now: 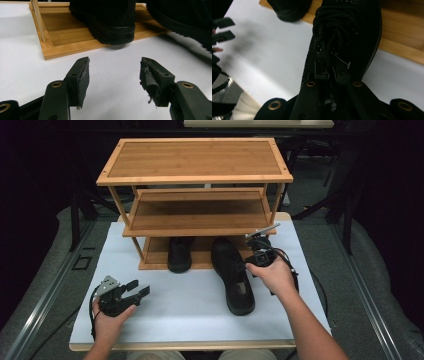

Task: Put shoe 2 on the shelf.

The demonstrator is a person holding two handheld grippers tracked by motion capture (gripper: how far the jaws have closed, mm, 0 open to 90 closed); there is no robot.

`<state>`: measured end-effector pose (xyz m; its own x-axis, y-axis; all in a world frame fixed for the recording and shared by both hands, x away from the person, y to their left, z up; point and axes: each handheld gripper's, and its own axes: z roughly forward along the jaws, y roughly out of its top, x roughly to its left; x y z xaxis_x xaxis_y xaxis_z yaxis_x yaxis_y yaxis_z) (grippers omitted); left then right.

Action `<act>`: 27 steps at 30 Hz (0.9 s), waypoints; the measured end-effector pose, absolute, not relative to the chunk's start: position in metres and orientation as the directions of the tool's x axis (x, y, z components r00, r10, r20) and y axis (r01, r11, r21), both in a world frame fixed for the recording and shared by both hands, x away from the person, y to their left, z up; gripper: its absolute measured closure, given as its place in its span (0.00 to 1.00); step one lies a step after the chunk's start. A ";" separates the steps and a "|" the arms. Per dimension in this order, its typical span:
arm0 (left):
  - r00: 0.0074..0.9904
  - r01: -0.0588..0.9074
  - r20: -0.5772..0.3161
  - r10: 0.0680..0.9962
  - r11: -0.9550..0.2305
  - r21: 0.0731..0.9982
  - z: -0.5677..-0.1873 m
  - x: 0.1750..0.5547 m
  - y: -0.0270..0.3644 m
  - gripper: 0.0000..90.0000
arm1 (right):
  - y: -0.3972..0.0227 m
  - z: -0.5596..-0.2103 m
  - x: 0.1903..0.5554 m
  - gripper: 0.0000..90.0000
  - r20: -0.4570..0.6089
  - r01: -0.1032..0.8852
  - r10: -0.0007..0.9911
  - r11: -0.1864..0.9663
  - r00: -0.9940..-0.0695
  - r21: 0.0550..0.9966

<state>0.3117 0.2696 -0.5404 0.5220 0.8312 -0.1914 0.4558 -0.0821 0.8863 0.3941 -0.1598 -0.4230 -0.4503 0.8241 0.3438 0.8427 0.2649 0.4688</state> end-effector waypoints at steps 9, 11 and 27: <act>0.525 0.456 -0.189 0.830 -0.087 0.885 -0.541 0.313 0.270 0.46 | -0.125 -0.440 0.414 0.94 0.368 0.818 0.817 0.202 -0.445 0.539; 0.526 0.457 -0.191 0.828 -0.086 0.885 -0.541 0.313 0.271 0.46 | -0.119 -0.446 0.414 0.94 0.324 0.793 0.835 0.201 -0.446 0.575; 0.524 0.458 -0.185 0.831 -0.092 0.884 -0.542 0.312 0.270 0.46 | -0.126 -0.446 0.360 0.54 0.214 0.522 0.797 0.144 -0.565 0.841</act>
<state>0.3124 0.2701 -0.5416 0.5244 0.8312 -0.1847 0.4575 -0.0921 0.8844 0.3601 -0.1259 -0.4456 -0.5648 0.7971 0.2136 0.5218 0.1445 0.8407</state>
